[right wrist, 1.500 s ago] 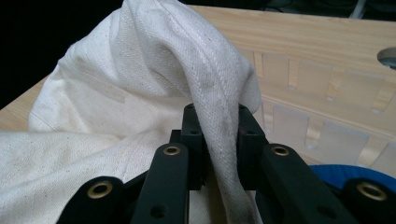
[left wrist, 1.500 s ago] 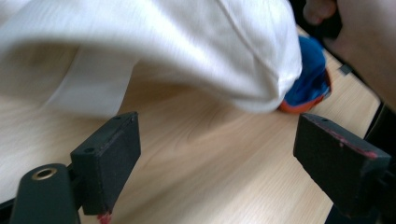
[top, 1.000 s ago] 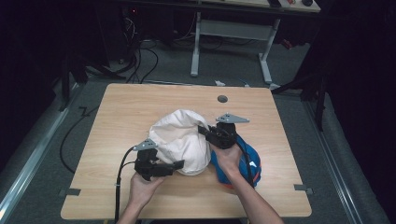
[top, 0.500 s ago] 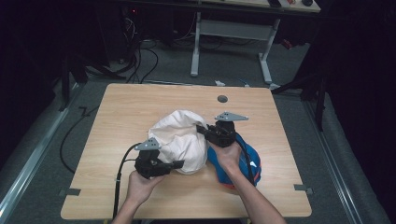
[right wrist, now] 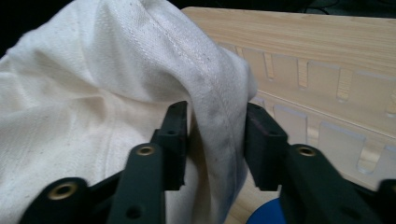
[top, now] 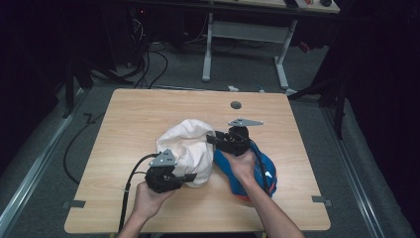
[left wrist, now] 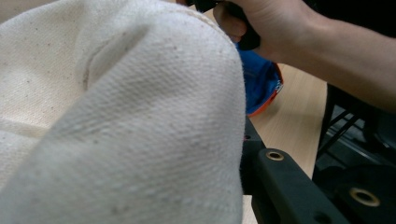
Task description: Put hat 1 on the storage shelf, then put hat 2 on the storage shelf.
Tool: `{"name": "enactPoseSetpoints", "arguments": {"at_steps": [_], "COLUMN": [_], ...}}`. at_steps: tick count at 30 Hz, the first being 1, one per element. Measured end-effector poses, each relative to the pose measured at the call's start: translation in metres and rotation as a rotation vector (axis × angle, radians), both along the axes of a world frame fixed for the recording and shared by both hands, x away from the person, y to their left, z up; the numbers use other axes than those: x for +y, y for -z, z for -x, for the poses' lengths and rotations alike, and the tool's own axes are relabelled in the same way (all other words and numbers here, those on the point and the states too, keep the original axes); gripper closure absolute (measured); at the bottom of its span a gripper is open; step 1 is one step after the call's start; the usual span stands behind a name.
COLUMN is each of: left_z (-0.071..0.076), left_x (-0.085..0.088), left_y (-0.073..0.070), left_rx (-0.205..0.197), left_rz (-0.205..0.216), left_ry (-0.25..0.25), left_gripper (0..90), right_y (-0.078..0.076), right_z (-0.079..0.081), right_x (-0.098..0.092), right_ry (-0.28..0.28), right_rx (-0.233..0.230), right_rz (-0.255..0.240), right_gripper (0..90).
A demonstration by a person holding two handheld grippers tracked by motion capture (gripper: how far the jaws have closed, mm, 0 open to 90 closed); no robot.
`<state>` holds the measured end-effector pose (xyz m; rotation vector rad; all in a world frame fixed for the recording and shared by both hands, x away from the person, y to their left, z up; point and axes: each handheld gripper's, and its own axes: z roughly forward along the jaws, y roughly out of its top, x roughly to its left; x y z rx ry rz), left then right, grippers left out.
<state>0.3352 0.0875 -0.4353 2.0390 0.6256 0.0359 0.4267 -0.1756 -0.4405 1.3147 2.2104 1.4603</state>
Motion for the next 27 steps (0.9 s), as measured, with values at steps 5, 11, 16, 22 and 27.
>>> {"name": "enactPoseSetpoints", "arguments": {"at_steps": [5, 11, 16, 22, 27], "left_z": [0.003, -0.001, -0.01, -0.024, -0.034], "left_x": [0.012, 0.026, 0.039, 0.053, 0.054], "left_y": [-0.008, -0.016, -0.023, -0.029, -0.031], "left_rx": [-0.04, -0.078, -0.105, -0.129, -0.151], "left_rz": [-0.006, 0.005, 0.019, 0.021, 0.003], "left_ry": [-0.044, -0.106, -0.165, -0.231, -0.248], "left_gripper": [83.6, 83.5, 83.5, 83.5, 83.4], "right_y": [-0.007, -0.012, -0.01, -0.011, -0.001], "right_z": [0.003, 0.008, 0.013, 0.022, 0.029], "right_x": [-0.011, -0.024, -0.037, -0.066, -0.095], "right_ry": [0.022, 0.042, 0.069, 0.134, 0.201], "right_rx": [0.0, -0.004, 0.005, -0.003, 0.004], "right_rz": [-0.019, 0.024, 0.081, 0.126, 0.145], "right_gripper": [41.8, 41.9, 41.6, 40.4, 40.5]}}
